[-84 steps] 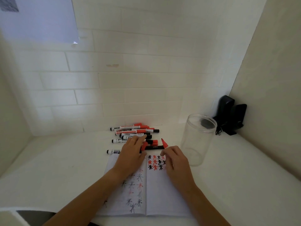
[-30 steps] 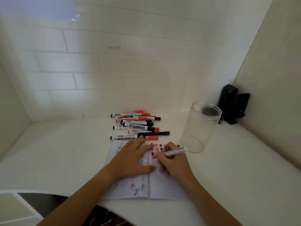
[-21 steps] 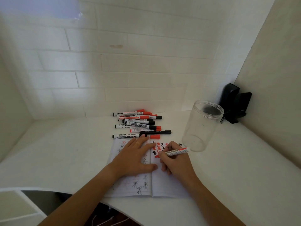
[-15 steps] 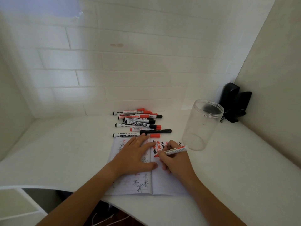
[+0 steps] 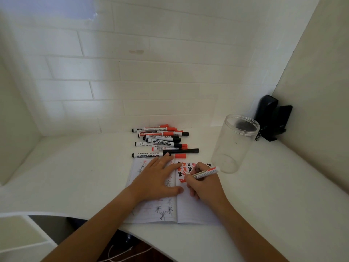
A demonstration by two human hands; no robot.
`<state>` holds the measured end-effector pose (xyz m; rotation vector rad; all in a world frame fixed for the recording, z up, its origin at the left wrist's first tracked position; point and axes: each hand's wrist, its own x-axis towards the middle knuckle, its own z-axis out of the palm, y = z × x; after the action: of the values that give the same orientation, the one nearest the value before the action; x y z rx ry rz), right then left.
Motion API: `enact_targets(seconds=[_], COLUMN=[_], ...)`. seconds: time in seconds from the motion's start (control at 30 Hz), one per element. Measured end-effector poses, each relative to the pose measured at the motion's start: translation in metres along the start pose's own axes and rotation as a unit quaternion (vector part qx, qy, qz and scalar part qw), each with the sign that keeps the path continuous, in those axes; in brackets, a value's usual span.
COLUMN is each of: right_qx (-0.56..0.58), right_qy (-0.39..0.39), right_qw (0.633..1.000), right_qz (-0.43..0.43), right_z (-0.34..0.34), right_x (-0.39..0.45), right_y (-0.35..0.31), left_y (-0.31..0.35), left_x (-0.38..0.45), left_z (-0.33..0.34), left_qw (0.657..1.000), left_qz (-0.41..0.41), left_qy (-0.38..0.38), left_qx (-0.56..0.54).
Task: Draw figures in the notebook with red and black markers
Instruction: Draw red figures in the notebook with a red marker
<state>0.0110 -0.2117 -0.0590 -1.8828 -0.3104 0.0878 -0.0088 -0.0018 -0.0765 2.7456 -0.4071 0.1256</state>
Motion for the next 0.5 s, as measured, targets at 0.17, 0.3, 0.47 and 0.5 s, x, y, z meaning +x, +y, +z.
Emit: enact_targets(seconds=[0.17,0.3,0.47,0.5], right_qx=[0.002,-0.004,0.014,0.013], right_qy=[0.013,0.013,0.025,0.022], right_qw=[1.0,1.0,1.0,1.0], right_qz=[0.002,0.014,0.011,0.006], right_z=[-0.0004,-0.0005,-0.0003,0.0001], right_x=[-0.0004,0.0005,-0.0011,-0.0016], right_y=[-0.0003,-0.0002,-0.002,-0.003], left_y=[-0.0015,0.0004,-0.0001,-0.0002], left_x=[0.0009,0.0005,0.0002,0.0004], left_z=[0.0016,0.0,-0.0008,-0.0007], left_qw=[1.0,1.0,1.0,1.0], left_qz=[0.0,-0.004,-0.005,-0.003], left_qy=[0.001,-0.001,-0.001,0.001], left_qx=[0.001,0.005,0.007,0.007])
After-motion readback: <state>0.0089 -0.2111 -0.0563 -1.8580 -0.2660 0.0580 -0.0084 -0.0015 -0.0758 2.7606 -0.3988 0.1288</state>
